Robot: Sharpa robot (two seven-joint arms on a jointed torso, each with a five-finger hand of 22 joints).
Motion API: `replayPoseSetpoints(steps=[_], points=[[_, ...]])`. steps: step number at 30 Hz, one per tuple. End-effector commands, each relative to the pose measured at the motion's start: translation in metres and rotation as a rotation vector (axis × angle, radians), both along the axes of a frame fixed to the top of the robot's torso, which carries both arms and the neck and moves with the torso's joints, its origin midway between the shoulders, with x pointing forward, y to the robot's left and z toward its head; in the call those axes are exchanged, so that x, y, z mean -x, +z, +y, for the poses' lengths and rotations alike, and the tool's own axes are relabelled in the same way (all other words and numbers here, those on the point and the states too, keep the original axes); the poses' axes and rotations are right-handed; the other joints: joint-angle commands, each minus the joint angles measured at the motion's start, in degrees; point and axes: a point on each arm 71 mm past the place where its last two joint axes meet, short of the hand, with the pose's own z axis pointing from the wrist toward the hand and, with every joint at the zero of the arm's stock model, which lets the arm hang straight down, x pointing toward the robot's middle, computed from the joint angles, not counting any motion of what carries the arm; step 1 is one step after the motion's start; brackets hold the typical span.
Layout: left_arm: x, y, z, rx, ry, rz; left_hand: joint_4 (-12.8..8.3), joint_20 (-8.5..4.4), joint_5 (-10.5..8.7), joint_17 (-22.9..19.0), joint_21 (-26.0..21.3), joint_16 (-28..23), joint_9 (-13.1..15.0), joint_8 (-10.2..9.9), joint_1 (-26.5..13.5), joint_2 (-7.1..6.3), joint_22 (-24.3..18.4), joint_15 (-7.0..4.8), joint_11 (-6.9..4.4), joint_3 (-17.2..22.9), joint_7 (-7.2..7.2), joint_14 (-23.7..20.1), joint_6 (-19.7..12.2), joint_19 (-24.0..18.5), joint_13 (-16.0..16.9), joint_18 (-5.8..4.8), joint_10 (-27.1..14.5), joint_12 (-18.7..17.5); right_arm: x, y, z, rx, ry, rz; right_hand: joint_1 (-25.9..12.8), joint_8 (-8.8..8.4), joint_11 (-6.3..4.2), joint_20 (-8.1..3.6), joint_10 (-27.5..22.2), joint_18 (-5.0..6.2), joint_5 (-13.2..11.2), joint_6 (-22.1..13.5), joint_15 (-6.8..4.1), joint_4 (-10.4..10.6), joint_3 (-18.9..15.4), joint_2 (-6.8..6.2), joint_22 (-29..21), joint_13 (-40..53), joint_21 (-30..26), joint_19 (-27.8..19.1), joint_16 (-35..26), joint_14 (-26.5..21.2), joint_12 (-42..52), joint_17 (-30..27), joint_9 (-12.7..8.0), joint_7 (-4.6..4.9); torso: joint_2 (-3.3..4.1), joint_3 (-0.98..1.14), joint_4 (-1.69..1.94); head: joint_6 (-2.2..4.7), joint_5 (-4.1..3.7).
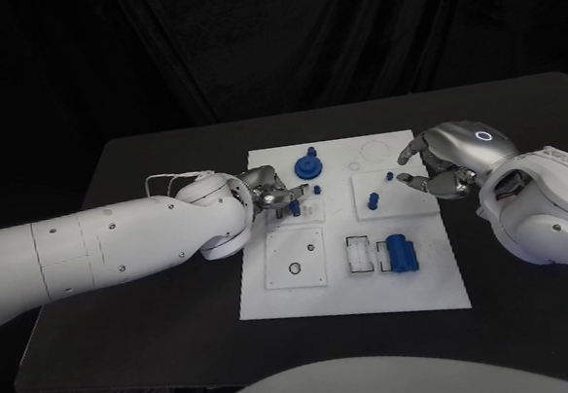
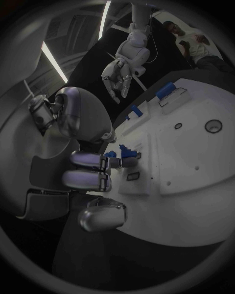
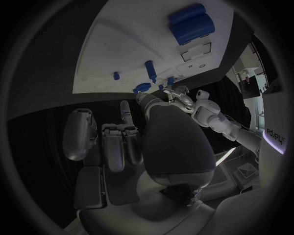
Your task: Assemble the parts on the task board
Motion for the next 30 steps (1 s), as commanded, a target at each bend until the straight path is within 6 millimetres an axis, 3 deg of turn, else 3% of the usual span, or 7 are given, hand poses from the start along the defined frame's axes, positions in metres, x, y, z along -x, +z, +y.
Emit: replayPoseSetpoints(steps=[1,8,12,14,18,25,30], points=[[0.0044,-0.0094,0.0012,-0.020,-0.023,0.047,-0.1,-0.05,2.75,15.1,-0.7,0.2,0.3,0.8,0.5,1.45,7.8,0.30,0.19,-0.4,-0.36,5.9,0.0,-0.2,15.0,0.46,6.1,0.2,0.0002,-0.0010,-0.0008,-0.001,-0.019,0.009,0.2,-0.10,0.28,0.01,6.0,0.28,0.3,0.5,0.29,0.0,0.5,0.43,9.3,15.1,-0.4,-0.2,0.1,6.1,0.2,15.1,-0.1,0.13,0.00,0.01,-0.02,0.00,0.11],[0.0042,-0.0093,0.0020,-0.017,-0.026,0.044,-0.1,-0.19,5.37,15.1,-1.2,0.2,2.5,2.7,1.1,2.64,7.8,0.14,-0.04,-0.4,-0.68,5.9,0.0,-0.1,15.0,0.48,6.1,0.2,0.0002,-0.0012,-0.0007,0.000,-0.019,0.011,0.3,-0.11,0.27,0.00,6.0,0.28,0.5,0.5,0.28,0.0,0.6,0.48,9.3,15.1,-0.4,-0.2,0.1,6.1,0.2,15.1,-0.1,0.12,-0.01,0.01,-0.01,0.00,0.06],[0.0040,-0.0097,0.0025,-0.020,-0.027,0.047,-0.1,-0.38,10.00,15.1,-1.7,0.2,4.6,4.2,2.3,3.01,7.7,-0.07,-0.26,0.2,-0.93,5.9,-0.9,0.0,15.0,0.50,6.1,0.2,0.0002,-0.0013,-0.0010,0.001,-0.020,0.012,0.3,-0.09,0.25,0.00,6.0,0.29,0.7,0.7,0.26,0.0,0.7,0.55,9.3,15.1,-0.4,-0.2,0.1,6.1,0.2,15.1,-0.1,0.09,-0.01,0.01,-0.01,0.00,0.12],[0.0040,-0.0098,0.0026,-0.021,-0.027,0.048,-0.1,-0.40,10.26,15.1,-1.7,0.2,4.8,4.3,2.4,3.04,7.8,-0.07,-0.28,0.4,-0.94,5.9,-0.9,0.0,15.0,0.50,6.1,0.2,0.0003,-0.0013,-0.0010,0.001,-0.020,0.012,0.3,-0.09,0.25,0.00,6.0,0.29,0.7,0.7,0.26,0.0,0.7,0.55,9.3,15.1,-0.4,-0.2,0.1,6.1,0.2,15.1,-0.1,0.09,-0.01,0.00,0.00,0.00,0.11],[0.0040,-0.0101,0.0026,-0.024,-0.028,0.052,-0.1,-0.56,13.85,15.1,-2.0,0.2,6.3,5.3,4.7,2.52,7.8,-0.23,-0.47,3.0,-1.14,5.9,-1.7,0.2,15.0,0.50,6.1,0.2,0.0003,-0.0013,-0.0010,0.001,-0.020,0.013,0.3,-0.09,0.25,0.00,6.0,0.29,0.7,0.7,0.26,0.0,0.7,0.55,9.3,15.1,-0.4,-0.2,0.1,6.1,0.2,15.1,-0.1,0.09,-0.01,0.00,0.01,0.00,0.12],[0.0040,-0.0106,0.0030,-0.028,-0.028,0.057,-0.2,-0.70,15.01,15.1,-2.3,0.2,7.5,5.9,7.7,0.41,8.0,-0.37,-0.63,6.7,-1.30,5.9,-2.5,0.3,15.0,0.49,6.1,0.2,0.0003,-0.0013,-0.0010,0.001,-0.020,0.013,0.3,-0.06,0.23,-0.01,6.0,0.30,0.8,0.8,0.25,-0.1,0.8,0.59,9.3,15.1,-0.5,-0.2,0.1,6.1,0.2,15.1,-0.2,0.06,-0.02,0.00,0.00,0.00,0.16],[0.0046,-0.0078,0.0026,-0.002,-0.023,0.027,-0.1,-0.73,10.50,15.1,-2.0,0.2,8.2,6.3,7.1,-2.20,8.3,-0.37,-0.59,6.9,-1.25,5.9,-2.5,0.6,15.0,0.41,6.1,0.2,0.0004,-0.0012,-0.0012,0.000,-0.021,0.012,0.3,-0.06,0.23,-0.01,6.0,0.30,0.8,0.8,0.25,-0.1,0.8,0.59,9.3,15.1,-0.5,-0.2,0.1,6.1,0.2,15.1,-0.2,0.06,-0.03,0.00,0.00,0.00,0.20]])
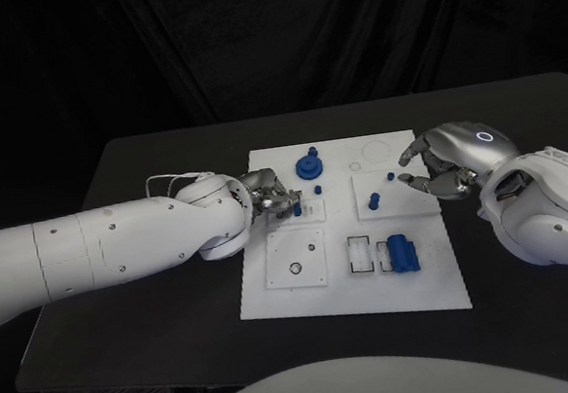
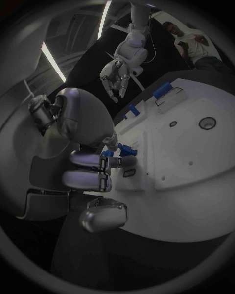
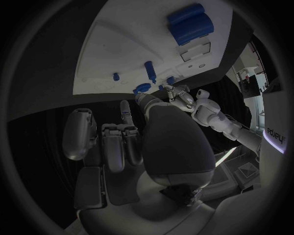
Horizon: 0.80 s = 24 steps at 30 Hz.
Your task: Assemble the parts on the task board
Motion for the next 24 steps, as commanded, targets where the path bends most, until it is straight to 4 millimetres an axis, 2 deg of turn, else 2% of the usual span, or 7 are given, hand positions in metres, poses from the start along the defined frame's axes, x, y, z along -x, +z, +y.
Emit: replayPoseSetpoints(steps=[1,5,13,17,19,21,24], points=[[0.004,-0.003,0.000,0.023,-0.009,-0.007,0.0,-0.33,-5.53,15.1,0.4,0.2,0.7,0.9,-0.9,-2.53,8.5,-0.40,-0.43,-0.5,0.00,6.0,-0.3,0.4,15.0,0.33,5.9,0.2,0.000,-0.001,-0.001,0.001,-0.018,0.003,0.1,-0.06,0.23,-0.01,6.0,0.32,0.3,0.4,0.25,0.1,0.3,0.36,9.2,15.1,-0.3,-0.2,0.1,6.1,0.2,15.1,-0.1,0.07,-0.01,0.00,-0.01,0.01,-0.01],[0.007,0.004,0.000,0.053,-0.004,-0.074,-0.1,-0.51,-8.76,15.1,3.0,0.2,1.6,1.9,-0.2,-4.55,9.5,-0.58,-0.62,-1.4,-0.25,6.0,-0.1,1.5,15.0,-0.14,5.9,0.2,0.000,-0.001,-0.003,0.000,-0.021,0.002,0.1,-0.06,0.22,-0.02,6.0,0.32,0.4,0.4,0.24,0.1,0.4,0.37,9.3,15.1,-0.2,-0.2,0.1,6.1,0.2,15.1,-0.1,0.05,0.01,-0.01,-0.01,0.01,-0.09],[0.008,0.023,0.005,0.003,-0.015,-0.133,-0.1,-0.83,-10.26,15.1,5.4,0.2,2.6,2.9,1.5,-6.66,10.6,-0.90,-0.95,-2.8,-0.56,6.0,-0.1,2.4,15.0,-0.54,5.9,0.2,-0.002,-0.002,-0.005,0.004,-0.025,0.001,0.1,-0.06,0.21,-0.02,6.0,0.32,0.4,0.4,0.23,0.1,0.4,0.34,9.3,15.1,-0.2,-0.2,0.1,6.1,0.2,15.1,-0.1,0.05,-0.02,-0.01,0.00,0.01,-0.20],[-0.006,0.043,0.006,-0.073,-0.048,-0.098,-0.1,-0.87,-12.03,15.1,6.1,0.2,3.2,3.2,1.5,-6.28,10.8,-0.92,-0.95,-3.4,-0.53,6.0,-0.4,2.7,15.0,-0.66,5.9,0.2,-0.004,-0.003,-0.005,0.005,-0.026,-0.001,0.0,-0.08,0.22,-0.03,6.0,0.29,0.5,0.5,0.23,0.1,0.4,0.28,9.3,15.1,-0.1,-0.2,0.1,6.1,0.2,15.1,-0.1,0.07,-0.22,0.07,-0.05,0.01,-0.40],[-0.013,0.051,0.005,-0.097,-0.063,-0.061,-0.3,-0.91,-12.13,15.1,6.4,0.2,3.5,3.5,2.5,-5.89,10.8,-0.96,-1.01,-3.2,-0.63,6.0,-0.4,2.8,15.0,-0.71,5.9,0.2,-0.004,-0.003,-0.005,0.006,-0.027,-0.001,0.0,-0.08,0.22,-0.03,6.0,0.29,0.5,0.5,0.23,0.1,0.4,0.28,9.3,15.1,-0.1,-0.2,0.1,6.1,0.2,15.1,-0.1,0.07,-0.61,0.18,-0.38,0.01,-0.21],[-0.019,0.058,0.003,-0.132,-0.089,-0.014,-0.7,-0.99,-13.18,15.1,6.5,0.2,4.3,4.2,4.3,-6.18,10.8,-1.07,-1.18,-3.4,-0.86,6.0,0.1,2.7,15.0,-0.70,5.9,0.2,-0.005,-0.004,-0.005,0.006,-0.028,0.002,0.0,-0.08,0.22,-0.03,6.0,0.29,0.5,0.5,0.23,0.1,0.4,0.28,9.3,15.1,-0.1,-0.2,0.1,6.1,0.2,15.1,-0.1,0.07,-0.71,0.24,-0.44,0.01,-0.18],[-0.028,0.067,-0.001,-0.171,-0.121,0.045,-0.4,-1.04,-16.12,15.1,6.2,0.2,4.5,4.2,5.0,-6.23,10.7,-1.09,-1.22,-4.3,-0.90,6.0,0.4,2.5,15.0,-0.62,5.9,0.2,-0.006,-0.004,-0.004,0.006,-0.029,0.004,-0.1,-0.09,0.22,-0.04,6.0,0.30,0.5,0.5,0.22,0.2,0.4,0.25,9.3,15.1,-0.2,-0.2,0.1,6.1,0.2,15.1,-0.1,0.06,-0.83,0.26,-0.51,0.01,-0.02]])
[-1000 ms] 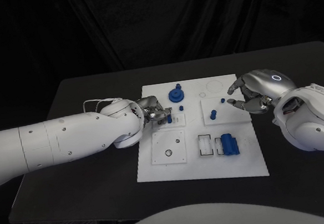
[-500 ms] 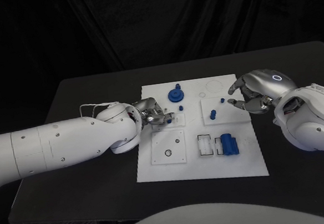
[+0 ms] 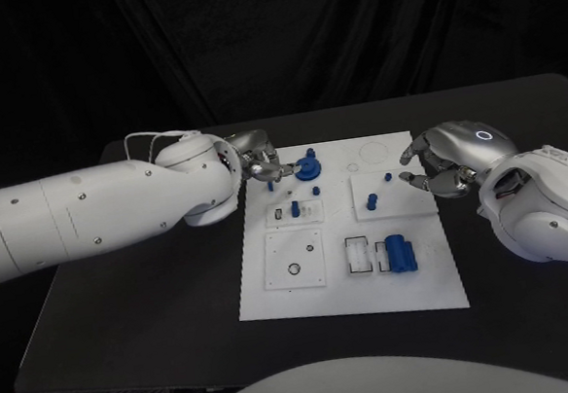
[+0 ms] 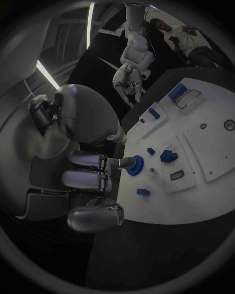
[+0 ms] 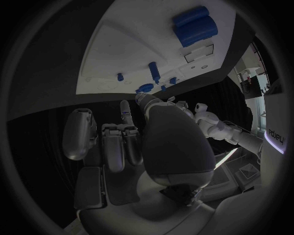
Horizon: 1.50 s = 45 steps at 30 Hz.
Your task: Assemble the parts on the task board
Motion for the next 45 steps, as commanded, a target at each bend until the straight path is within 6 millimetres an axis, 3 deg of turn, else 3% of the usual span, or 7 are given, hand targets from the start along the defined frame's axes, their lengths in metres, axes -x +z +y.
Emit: replayPoseSetpoints(steps=[1,4,12,18,23,29,45], points=[[-0.002,-0.001,-0.005,-0.101,-0.070,0.182,-0.1,-0.25,-2.18,15.1,-0.3,0.2,0.0,-0.1,1.2,0.20,10.6,-0.30,-0.50,-0.7,-0.34,6.0,0.9,0.5,15.0,-0.55,5.8,0.2,-0.001,-0.001,0.000,-0.003,-0.012,0.005,-0.1,-0.09,0.22,-0.04,6.0,0.30,0.3,0.5,0.22,0.2,0.4,0.26,9.3,15.1,-0.1,-0.2,0.1,6.1,0.2,15.1,-0.1,0.06,-0.34,0.09,-0.21,0.01,0.19],[-0.008,0.007,-0.010,-0.121,-0.092,0.219,-1.1,-0.31,-1.27,15.1,-0.9,0.2,-0.5,-1.1,3.8,0.45,10.4,-0.36,-0.52,-0.5,-0.36,6.0,0.9,0.2,15.0,-0.43,5.8,0.2,-0.002,-0.001,0.001,-0.003,-0.011,0.005,-0.1,-0.09,0.22,-0.04,6.0,0.30,0.3,0.5,0.22,0.2,0.4,0.26,9.3,15.1,-0.1,-0.2,0.1,6.1,0.2,15.1,-0.1,0.06,-0.30,0.12,-0.22,0.01,0.17],[-0.019,0.022,-0.018,-0.124,-0.131,0.348,-4.1,-0.02,11.50,15.1,-4.2,0.2,-2.4,-5.9,9.9,-0.65,9.5,0.05,-0.02,0.4,0.35,6.0,-0.9,-1.3,15.0,0.15,5.8,0.2,-0.003,-0.002,0.002,-0.004,-0.008,0.005,-0.1,-0.09,0.21,-0.04,6.0,0.30,0.4,0.5,0.22,0.2,0.4,0.27,9.3,15.1,-0.2,-0.2,0.1,6.1,0.2,15.1,-0.1,0.05,-0.26,0.10,-0.19,0.01,-0.56],[-0.024,0.026,-0.018,-0.206,-0.176,0.411,-8.1,0.68,7.30,15.1,-5.6,0.2,-2.2,-7.7,14.5,-0.89,9.1,0.84,0.93,2.0,1.49,6.0,-3.8,-1.6,15.0,0.32,5.8,0.2,-0.004,-0.002,0.003,-0.007,-0.005,0.002,-0.1,-0.09,0.20,-0.05,6.0,0.29,0.5,0.6,0.22,0.1,0.4,0.29,9.3,15.1,-0.1,-0.1,0.1,6.1,0.2,15.1,-0.1,0.03,-0.18,0.07,-0.21,0.63,-0.81],[-0.031,0.029,-0.022,-0.302,-0.192,0.345,-11.3,0.94,-3.21,15.1,-2.4,0.2,-1.8,-7.7,17.9,-0.38,10.2,1.06,1.13,3.6,1.69,6.0,-3.5,-0.1,15.0,-0.28,5.8,0.2,-0.005,-0.002,0.003,-0.008,-0.003,-0.001,-0.1,-0.09,0.20,-0.05,6.0,0.29,0.5,0.6,0.22,0.1,0.4,0.29,9.3,15.1,-0.1,-0.1,0.1,6.1,0.2,15.1,-0.1,0.03,0.06,0.08,-0.49,3.37,0.03],[-0.039,0.029,-0.026,-0.340,-0.192,0.348,-8.6,0.82,-6.89,15.1,2.8,0.2,-2.6,-7.9,14.2,-0.09,11.5,0.85,0.81,2.0,1.28,6.0,-1.6,1.8,15.0,-1.22,5.8,0.2,-0.005,-0.002,0.001,-0.009,-0.002,-0.004,0.0,-0.12,0.17,-0.06,6.0,0.28,0.7,0.6,0.20,0.1,0.5,0.33,9.3,15.1,-0.1,-0.1,0.1,6.1,0.2,15.1,-0.2,0.00,0.14,-0.03,-0.44,4.49,0.16],[-0.049,0.016,-0.030,-0.281,-0.148,0.513,-2.9,0.14,-2.90,15.1,9.0,0.2,-7.4,-13.8,8.0,1.98,12.8,0.19,0.18,-1.9,0.74,6.0,4.4,3.2,15.0,-2.24,5.8,0.2,-0.007,-0.004,0.000,-0.016,-0.007,0.009,0.0,-0.13,0.16,-0.07,6.0,0.28,0.8,0.7,0.18,0.1,0.6,0.34,9.3,15.1,-0.1,-0.1,0.1,6.1,0.2,15.1,-0.2,0.00,0.21,-0.09,-0.71,3.15,1.47]])
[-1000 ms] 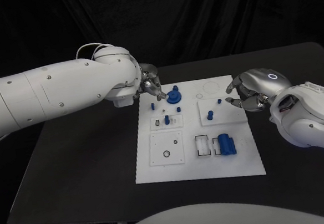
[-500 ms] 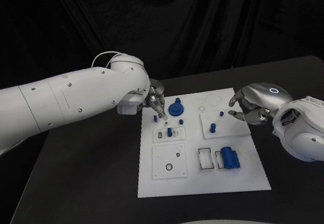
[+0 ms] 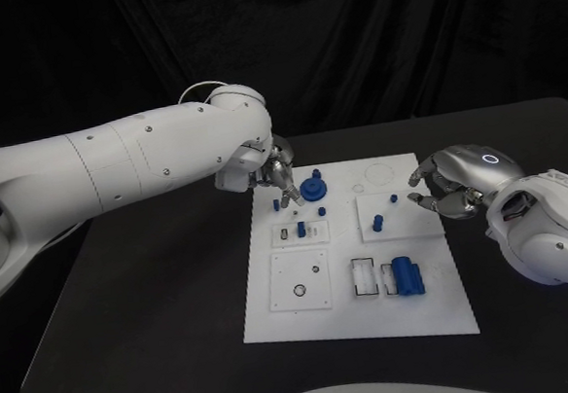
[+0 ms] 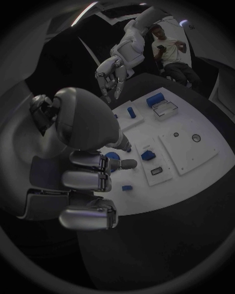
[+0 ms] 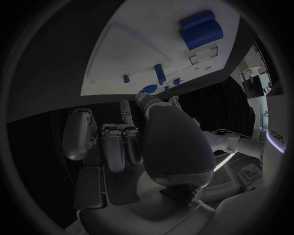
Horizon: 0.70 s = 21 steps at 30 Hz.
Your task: Assemble the parts on the task board
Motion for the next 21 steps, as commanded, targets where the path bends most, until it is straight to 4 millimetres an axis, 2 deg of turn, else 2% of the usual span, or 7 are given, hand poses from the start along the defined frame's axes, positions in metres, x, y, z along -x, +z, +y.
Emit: replayPoseSetpoints(steps=[1,8,13,21], points=[[0.004,-0.007,-0.002,0.008,0.001,0.065,0.5,-0.38,0.29,15.1,0.3,0.2,-0.4,-0.6,-0.7,0.12,12.8,-0.20,-0.25,-0.2,0.05,6.0,0.5,2.9,15.0,-0.38,6.0,0.2,0.001,0.000,0.000,-0.014,-0.001,0.002,0.0,-0.13,0.16,-0.07,6.0,0.29,0.4,0.2,0.18,0.1,0.3,0.35,9.3,15.1,-0.1,-0.1,0.1,6.1,0.2,15.1,0.0,-0.01,-0.01,-0.03,-0.07,-0.63,0.09],[0.006,-0.018,-0.007,0.019,0.014,0.068,1.9,-0.32,0.43,15.1,1.5,0.2,-1.7,-2.1,-2.1,0.93,13.2,-0.18,-0.22,-0.8,0.11,6.0,1.6,3.3,15.0,-0.61,6.0,0.2,0.001,0.000,-0.002,-0.016,-0.005,0.004,0.0,-0.16,0.15,-0.08,6.0,0.29,0.5,0.3,0.17,0.0,0.4,0.41,9.3,15.1,-0.1,-0.1,0.1,6.1,0.2,15.1,-0.1,-0.01,-0.01,-0.03,-0.07,-1.41,0.11],[0.006,-0.023,-0.007,0.028,0.029,0.061,1.9,-0.32,0.79,15.1,1.8,0.2,-2.3,-2.8,-1.9,1.24,13.2,-0.19,-0.24,-0.7,0.12,6.0,1.8,3.4,15.0,-0.67,6.0,0.2,0.002,0.001,-0.003,-0.019,-0.006,0.002,0.0,-0.16,0.15,-0.08,6.0,0.29,0.5,0.3,0.17,0.0,0.4,0.41,9.3,15.1,-0.1,-0.1,0.1,6.1,0.2,15.1,-0.1,-0.01,0.09,-0.10,-0.10,-1.82,0.06],[0.005,-0.029,-0.005,0.029,0.047,0.060,1.6,-0.33,1.24,15.1,2.1,0.2,-2.9,-3.4,-1.4,1.58,13.3,-0.22,-0.28,-0.3,0.04,6.0,2.3,3.4,15.0,-0.70,6.0,0.2,0.003,0.001,-0.003,-0.022,-0.005,0.002,0.0,-0.17,0.15,-0.09,6.0,0.28,0.6,0.3,0.17,0.0,0.4,0.40,9.4,15.1,-0.1,-0.1,0.1,6.1,0.2,15.1,-0.1,-0.01,0.08,-0.08,-0.11,-2.31,0.04]])
